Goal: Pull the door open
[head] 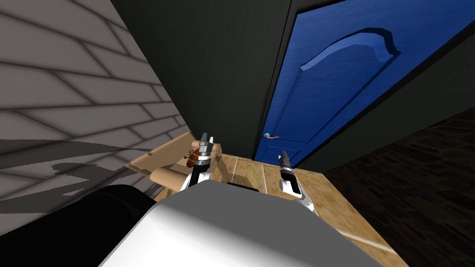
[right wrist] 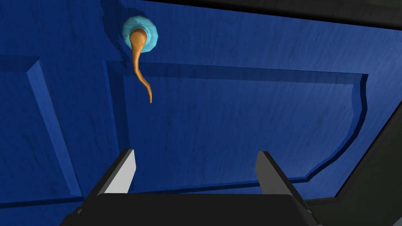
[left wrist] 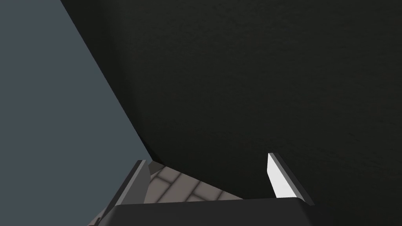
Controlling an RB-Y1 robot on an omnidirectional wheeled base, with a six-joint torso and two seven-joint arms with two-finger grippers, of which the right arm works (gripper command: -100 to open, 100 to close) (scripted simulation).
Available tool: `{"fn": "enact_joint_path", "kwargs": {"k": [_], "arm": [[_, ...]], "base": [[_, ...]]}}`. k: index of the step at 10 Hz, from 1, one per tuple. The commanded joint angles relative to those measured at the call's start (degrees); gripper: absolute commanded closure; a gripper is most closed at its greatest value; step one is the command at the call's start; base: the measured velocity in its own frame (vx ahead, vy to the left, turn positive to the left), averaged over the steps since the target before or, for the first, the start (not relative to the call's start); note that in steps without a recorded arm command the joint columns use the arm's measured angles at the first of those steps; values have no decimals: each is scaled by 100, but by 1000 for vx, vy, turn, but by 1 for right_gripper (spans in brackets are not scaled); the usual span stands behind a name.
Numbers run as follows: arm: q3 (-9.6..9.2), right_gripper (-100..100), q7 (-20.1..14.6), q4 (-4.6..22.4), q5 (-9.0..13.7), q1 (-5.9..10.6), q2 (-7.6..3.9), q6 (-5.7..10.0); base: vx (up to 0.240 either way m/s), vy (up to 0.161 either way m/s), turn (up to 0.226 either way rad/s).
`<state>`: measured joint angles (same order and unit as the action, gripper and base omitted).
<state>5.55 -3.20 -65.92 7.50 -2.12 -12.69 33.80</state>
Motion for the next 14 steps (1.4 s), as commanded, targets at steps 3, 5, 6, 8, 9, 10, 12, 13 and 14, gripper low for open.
{"fn": "enact_joint_path", "kwargs": {"k": [3, 5, 6, 8, 9, 10, 12, 13, 14], "arm": [[79, -100, 62, 571, 71, 272, -82, 92], [99, -100, 75, 777, 89, 342, -106, 119], [119, -100, 88, 909, 107, 411, -130, 146], [158, -100, 113, 1261, 144, 551, -178, 199], [175, -100, 124, 1401, 160, 611, -199, 223], [192, -100, 134, 1540, 176, 671, -220, 246], [226, -100, 156, 1817, 207, 791, -261, 292], [240, -100, 165, 1934, 220, 841, -278, 311], [267, -100, 182, 2155, 246, 937, -311, 348]], "base": [[87, -42, 147], [56, -39, 63], [61, -30, 135], [75, -45, 138], [69, -42, 124], [71, -51, 124], [64, -49, 106], [75, -51, 107], [83, -56, 174]]}}
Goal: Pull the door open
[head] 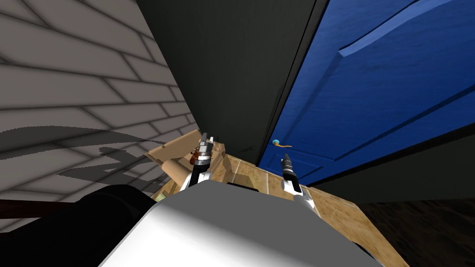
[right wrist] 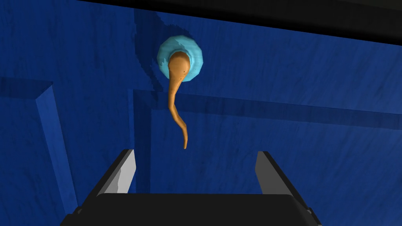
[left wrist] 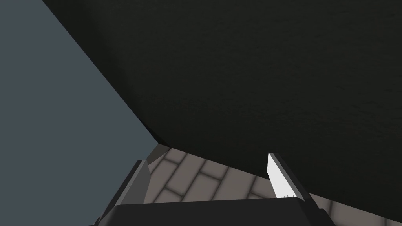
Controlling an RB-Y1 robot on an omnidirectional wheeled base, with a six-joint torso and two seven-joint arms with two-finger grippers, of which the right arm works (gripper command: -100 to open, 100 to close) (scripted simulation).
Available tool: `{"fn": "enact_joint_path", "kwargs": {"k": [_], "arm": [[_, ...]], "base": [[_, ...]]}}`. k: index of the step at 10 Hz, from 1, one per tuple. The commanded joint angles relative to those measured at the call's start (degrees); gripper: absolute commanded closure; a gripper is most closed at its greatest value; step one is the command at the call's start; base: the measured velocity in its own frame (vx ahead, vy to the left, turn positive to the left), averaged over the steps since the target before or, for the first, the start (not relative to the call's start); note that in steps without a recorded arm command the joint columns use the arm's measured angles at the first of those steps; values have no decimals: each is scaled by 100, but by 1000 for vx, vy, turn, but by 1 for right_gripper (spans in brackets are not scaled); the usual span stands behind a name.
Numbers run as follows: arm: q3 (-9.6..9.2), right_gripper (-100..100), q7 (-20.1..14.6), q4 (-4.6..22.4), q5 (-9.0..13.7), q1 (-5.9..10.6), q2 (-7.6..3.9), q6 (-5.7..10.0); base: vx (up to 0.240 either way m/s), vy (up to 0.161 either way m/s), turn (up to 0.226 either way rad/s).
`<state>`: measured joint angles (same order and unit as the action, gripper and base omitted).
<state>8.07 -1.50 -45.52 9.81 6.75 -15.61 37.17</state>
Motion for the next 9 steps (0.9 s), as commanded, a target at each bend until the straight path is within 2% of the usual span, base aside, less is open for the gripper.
{"fn": "enact_joint_path", "kwargs": {"k": [1, 4, 6, 7, 9], "arm": [[29, -100, 20, 225, 27, 98, -35, 29], [75, -100, 50, 603, 70, 261, -91, 92], [89, -100, 59, 718, 83, 311, -107, 111], [83, -100, 60, 678, 77, 297, -97, 102], [133, -100, -9, 744, 111, 254, -191, 151]], "base": [[73, -55, 129], [61, -44, 92], [46, -34, 56], [12, -13, 9], [146, -29, 76]]}}
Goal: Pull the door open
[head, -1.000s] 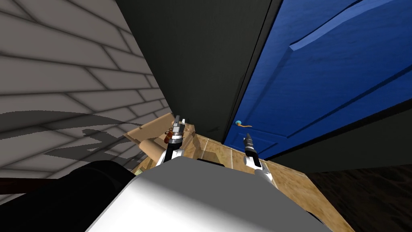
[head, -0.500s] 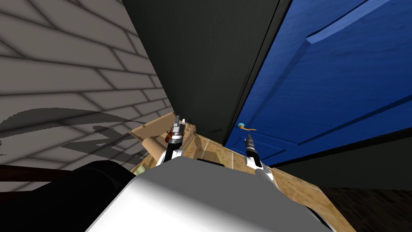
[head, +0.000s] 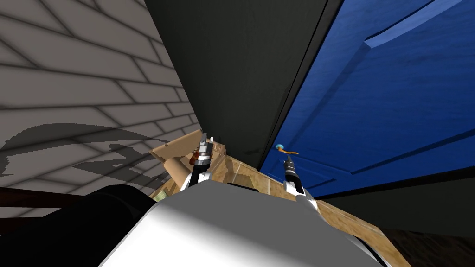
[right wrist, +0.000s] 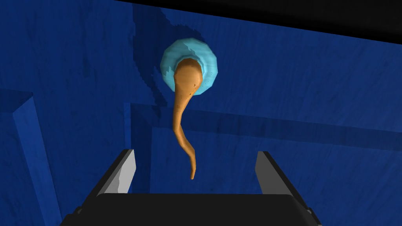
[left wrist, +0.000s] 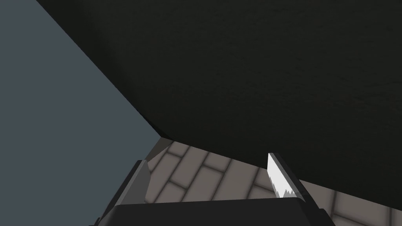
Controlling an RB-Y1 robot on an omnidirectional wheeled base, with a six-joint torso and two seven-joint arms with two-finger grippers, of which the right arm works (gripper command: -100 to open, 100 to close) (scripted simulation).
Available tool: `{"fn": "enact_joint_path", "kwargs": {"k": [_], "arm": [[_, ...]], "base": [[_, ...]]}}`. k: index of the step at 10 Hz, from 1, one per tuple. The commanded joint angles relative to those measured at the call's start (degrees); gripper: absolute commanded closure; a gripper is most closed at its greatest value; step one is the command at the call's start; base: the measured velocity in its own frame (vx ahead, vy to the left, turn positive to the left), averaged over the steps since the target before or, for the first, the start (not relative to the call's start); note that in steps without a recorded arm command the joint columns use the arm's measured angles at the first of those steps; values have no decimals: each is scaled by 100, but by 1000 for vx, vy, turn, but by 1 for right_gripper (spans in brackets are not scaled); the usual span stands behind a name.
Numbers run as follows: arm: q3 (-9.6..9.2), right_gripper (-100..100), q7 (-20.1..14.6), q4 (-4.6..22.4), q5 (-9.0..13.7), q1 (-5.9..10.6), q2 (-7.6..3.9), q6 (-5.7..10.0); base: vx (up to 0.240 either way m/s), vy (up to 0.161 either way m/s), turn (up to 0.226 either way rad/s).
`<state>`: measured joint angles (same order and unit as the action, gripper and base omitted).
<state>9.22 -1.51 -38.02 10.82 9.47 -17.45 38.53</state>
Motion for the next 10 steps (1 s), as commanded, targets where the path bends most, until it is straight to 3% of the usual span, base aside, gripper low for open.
{"fn": "enact_joint_path", "kwargs": {"k": [1, 2, 6, 7, 8, 10], "arm": [[44, -100, -43, 20, 26, -44, -53, 35], [44, -100, -43, 20, 26, -44, -53, 35], [152, -100, -193, 133, 97, -150, -254, 122], [143, -100, -154, 77, 89, -157, -213, 89], [143, 100, -154, 77, 89, -157, -213, 89], [143, 100, -154, 77, 89, -157, -213, 89]], "base": [[207, -36, 106], [150, -26, 41], [188, -44, 93], [89, -16, 15], [-12, 0, -9], [-30, 3, -1]]}}
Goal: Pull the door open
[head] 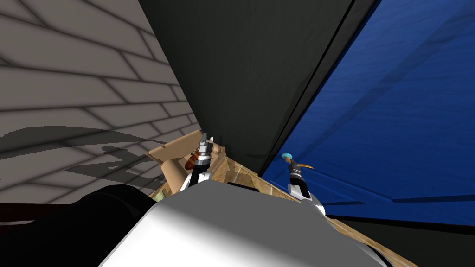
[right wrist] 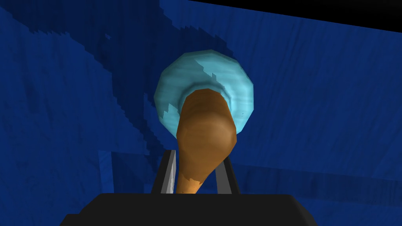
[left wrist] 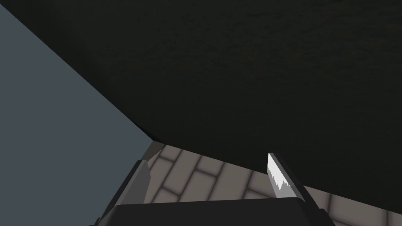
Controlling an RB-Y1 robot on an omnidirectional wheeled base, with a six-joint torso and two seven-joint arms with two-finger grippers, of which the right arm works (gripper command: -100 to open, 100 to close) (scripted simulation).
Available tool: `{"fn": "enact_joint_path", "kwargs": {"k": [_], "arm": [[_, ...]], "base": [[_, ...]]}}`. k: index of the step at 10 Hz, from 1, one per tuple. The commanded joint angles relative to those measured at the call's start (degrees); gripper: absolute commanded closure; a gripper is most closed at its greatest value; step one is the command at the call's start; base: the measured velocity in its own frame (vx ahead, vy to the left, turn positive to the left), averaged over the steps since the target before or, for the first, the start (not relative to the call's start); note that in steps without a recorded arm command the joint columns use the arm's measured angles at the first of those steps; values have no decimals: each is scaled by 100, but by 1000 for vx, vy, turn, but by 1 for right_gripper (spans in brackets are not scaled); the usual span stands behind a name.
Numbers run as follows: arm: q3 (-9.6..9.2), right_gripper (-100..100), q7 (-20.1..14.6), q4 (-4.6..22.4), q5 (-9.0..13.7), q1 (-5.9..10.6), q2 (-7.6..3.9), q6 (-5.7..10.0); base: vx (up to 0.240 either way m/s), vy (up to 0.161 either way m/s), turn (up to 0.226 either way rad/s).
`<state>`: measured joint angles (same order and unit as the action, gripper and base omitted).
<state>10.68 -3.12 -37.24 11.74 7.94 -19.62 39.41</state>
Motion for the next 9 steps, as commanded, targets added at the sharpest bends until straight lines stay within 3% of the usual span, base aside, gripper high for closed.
{"fn": "enact_joint_path", "kwargs": {"k": [1, 3, 4, 9], "arm": [[-3, 100, 7, -1, -3, -4, 3, 2], [-3, 100, 7, -1, -3, -4, 3, 2], [-92, 100, -98, -3, -40, -47, -41, 30], [-378, 100, -431, -49, -164, -158, -212, 168]], "base": [[-17, 2, 3], [-4, 1, -1], [-143, -22, 113], [-213, -60, 133]]}}
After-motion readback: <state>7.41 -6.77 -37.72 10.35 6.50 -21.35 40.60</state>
